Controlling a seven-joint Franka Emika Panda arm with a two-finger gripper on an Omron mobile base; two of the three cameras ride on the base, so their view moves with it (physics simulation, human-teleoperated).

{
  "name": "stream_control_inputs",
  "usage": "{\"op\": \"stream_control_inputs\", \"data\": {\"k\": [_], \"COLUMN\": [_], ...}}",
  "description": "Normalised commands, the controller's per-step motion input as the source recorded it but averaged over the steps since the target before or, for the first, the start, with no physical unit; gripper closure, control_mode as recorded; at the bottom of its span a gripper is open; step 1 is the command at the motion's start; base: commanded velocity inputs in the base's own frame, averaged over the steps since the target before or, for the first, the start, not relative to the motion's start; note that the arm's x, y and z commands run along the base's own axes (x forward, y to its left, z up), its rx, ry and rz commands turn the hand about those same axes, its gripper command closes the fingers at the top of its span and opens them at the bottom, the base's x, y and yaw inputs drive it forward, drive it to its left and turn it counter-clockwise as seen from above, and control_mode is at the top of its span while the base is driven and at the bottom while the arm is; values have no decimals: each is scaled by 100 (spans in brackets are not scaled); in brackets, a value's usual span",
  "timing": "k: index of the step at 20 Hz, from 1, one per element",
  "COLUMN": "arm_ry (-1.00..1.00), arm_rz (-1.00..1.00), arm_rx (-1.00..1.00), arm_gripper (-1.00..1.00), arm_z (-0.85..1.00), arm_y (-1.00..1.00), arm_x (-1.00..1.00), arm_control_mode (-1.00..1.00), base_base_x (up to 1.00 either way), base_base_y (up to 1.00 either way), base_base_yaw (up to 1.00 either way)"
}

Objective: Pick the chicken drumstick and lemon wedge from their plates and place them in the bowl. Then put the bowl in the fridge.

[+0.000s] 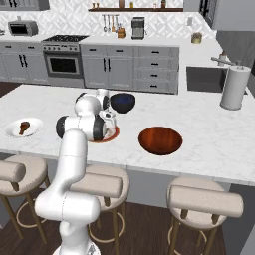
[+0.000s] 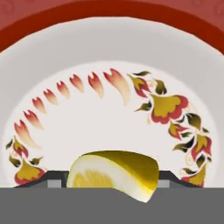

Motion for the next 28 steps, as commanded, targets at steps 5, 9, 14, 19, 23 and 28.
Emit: {"op": "stream_control_inputs", "data": {"k": [5,9,14,19,23,28], "arm_ry": [0,0,-1,-2,-5,-1], "arm_rz": [-6,-11,-25,-13,-9,-9], "arm_rx": [0,2,4,0,0,-1], "arm_gripper": [100,100,100,100,100,100], "arm_z": [-41,7,68,74,59,70], "arm_y": [0,-4,-18,-20,-37,-52], "arm_x": [-31,-40,-97,-100,-100,-91], "arm_control_mode": [-100,-100,-100,-100,-100,-100], "base_base_x": [0,0,0,0,0,0], "base_base_y": [0,0,0,0,0,0], "base_base_yaw": [0,0,0,0,0,0]}}
